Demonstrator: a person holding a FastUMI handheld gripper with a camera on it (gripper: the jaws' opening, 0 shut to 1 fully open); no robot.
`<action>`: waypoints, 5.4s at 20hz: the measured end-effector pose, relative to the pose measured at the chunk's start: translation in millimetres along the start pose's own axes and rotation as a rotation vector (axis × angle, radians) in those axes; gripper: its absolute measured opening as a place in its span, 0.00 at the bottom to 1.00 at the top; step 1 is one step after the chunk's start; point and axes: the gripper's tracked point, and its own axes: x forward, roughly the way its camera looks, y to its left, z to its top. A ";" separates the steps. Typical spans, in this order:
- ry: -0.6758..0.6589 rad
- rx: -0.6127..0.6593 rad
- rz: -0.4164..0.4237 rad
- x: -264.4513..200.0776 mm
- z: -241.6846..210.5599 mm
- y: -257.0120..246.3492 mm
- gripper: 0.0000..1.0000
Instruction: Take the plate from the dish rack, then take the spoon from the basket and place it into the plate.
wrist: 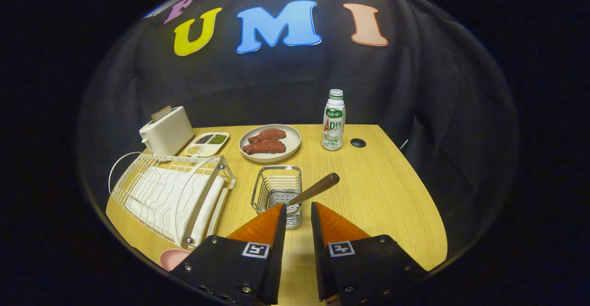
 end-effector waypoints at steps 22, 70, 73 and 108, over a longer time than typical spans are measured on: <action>-0.266 0.101 -0.037 80.8 37.2 -13.1 0.36; -0.285 0.055 0.402 -127.9 -8.6 145.1 0.06; -0.250 0.071 0.471 -133.4 -35.4 167.3 0.06; -0.459 -0.057 0.123 -111.6 -43.5 61.7 0.46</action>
